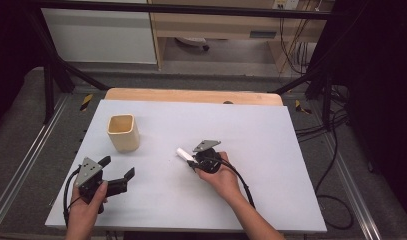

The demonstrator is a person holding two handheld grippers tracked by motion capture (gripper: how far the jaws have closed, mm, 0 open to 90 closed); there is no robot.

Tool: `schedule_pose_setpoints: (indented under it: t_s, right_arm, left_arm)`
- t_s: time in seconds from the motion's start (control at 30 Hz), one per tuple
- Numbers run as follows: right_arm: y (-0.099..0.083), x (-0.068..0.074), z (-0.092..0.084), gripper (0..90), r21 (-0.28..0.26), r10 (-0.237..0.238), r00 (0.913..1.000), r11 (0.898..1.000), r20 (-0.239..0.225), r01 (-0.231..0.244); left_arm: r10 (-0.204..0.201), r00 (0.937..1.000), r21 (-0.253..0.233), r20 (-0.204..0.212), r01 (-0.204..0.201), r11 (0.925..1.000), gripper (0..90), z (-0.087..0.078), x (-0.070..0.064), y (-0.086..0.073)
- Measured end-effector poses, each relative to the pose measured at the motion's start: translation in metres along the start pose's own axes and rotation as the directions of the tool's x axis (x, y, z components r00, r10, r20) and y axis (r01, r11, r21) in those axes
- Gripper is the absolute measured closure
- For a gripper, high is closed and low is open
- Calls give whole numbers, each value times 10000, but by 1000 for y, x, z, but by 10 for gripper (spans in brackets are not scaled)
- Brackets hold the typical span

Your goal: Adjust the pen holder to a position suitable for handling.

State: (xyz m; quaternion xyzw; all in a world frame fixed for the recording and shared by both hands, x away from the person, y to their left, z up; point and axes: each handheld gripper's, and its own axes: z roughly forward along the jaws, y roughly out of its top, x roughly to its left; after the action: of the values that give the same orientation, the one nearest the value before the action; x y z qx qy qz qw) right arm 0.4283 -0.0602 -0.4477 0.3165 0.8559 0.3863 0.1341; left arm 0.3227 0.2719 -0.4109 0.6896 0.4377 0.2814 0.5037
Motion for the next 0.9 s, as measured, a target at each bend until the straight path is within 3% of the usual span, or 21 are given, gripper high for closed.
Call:
schedule_pose_setpoints:
  t_s: [0.57,0.9]
  right_arm:
    - [-4,4,-19,712,65,-352,9982,9993,-477,356]
    - [-13,6,-36,712,-135,-418,9953,9991,-877,408]
  left_arm:
    - [730,9969,57,298,-732,9973,53,5,-15,1]
    - [1088,9917,151,679,-1101,9938,59,14,-35,1]
